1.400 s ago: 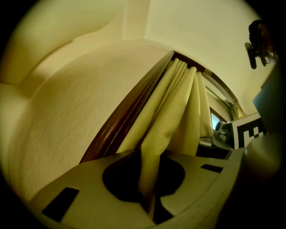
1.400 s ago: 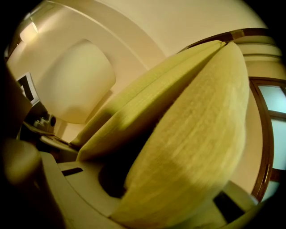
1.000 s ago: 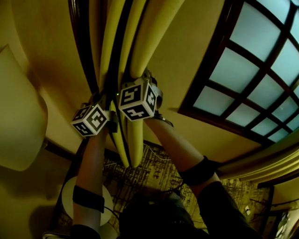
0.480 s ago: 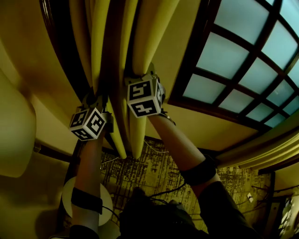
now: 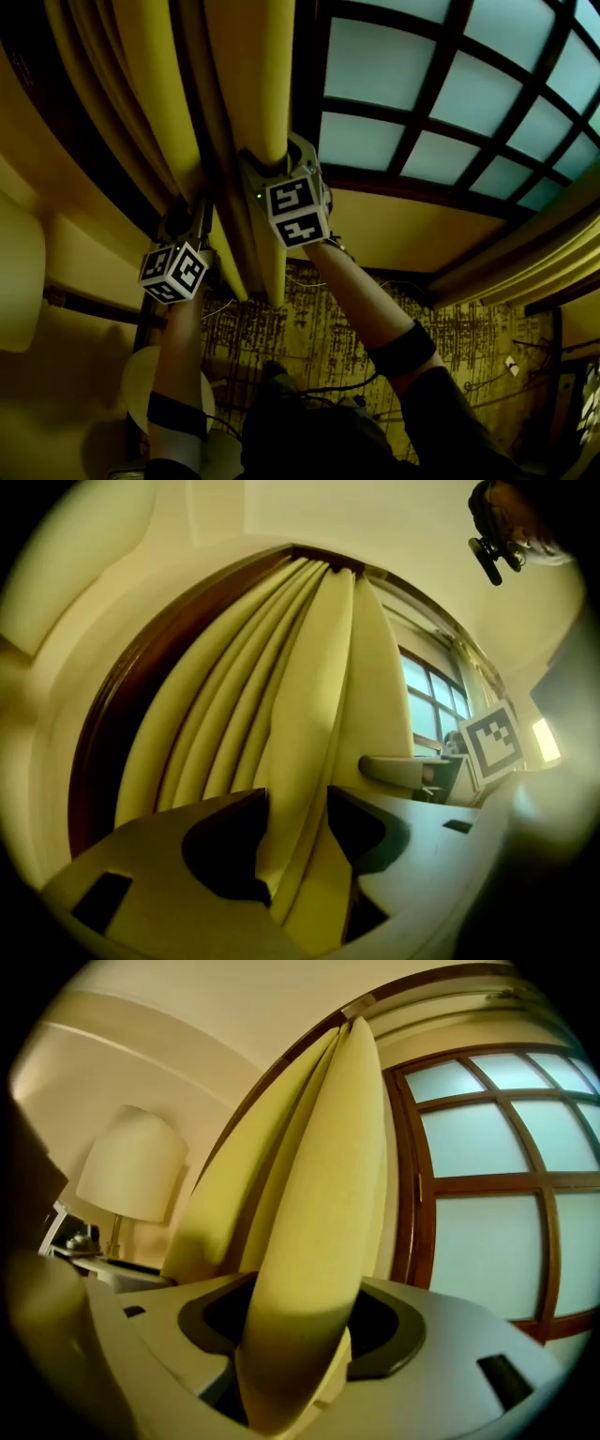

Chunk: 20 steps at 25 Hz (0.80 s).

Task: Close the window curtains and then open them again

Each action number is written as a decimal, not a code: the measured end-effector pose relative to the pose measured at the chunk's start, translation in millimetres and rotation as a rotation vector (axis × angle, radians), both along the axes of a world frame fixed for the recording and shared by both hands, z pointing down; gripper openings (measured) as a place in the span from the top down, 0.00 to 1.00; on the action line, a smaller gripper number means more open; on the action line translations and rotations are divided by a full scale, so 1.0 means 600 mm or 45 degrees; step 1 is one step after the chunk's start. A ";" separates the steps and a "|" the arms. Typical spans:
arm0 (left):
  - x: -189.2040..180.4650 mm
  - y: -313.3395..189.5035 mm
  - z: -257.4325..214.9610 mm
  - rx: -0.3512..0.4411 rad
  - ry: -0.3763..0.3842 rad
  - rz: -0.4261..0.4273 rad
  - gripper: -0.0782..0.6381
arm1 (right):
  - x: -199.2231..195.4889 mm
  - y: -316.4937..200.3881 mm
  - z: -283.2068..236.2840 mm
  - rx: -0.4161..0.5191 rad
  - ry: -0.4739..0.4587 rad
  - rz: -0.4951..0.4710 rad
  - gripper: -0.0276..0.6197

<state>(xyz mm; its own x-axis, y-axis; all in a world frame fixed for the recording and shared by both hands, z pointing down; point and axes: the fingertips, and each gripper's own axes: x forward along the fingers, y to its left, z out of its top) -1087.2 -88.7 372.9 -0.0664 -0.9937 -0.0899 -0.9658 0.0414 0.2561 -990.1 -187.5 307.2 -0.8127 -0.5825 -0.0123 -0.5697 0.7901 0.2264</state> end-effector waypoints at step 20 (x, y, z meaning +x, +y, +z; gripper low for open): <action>0.603 0.135 0.158 -0.283 -0.114 0.168 0.62 | 0.736 0.172 0.275 -0.400 0.100 0.106 0.72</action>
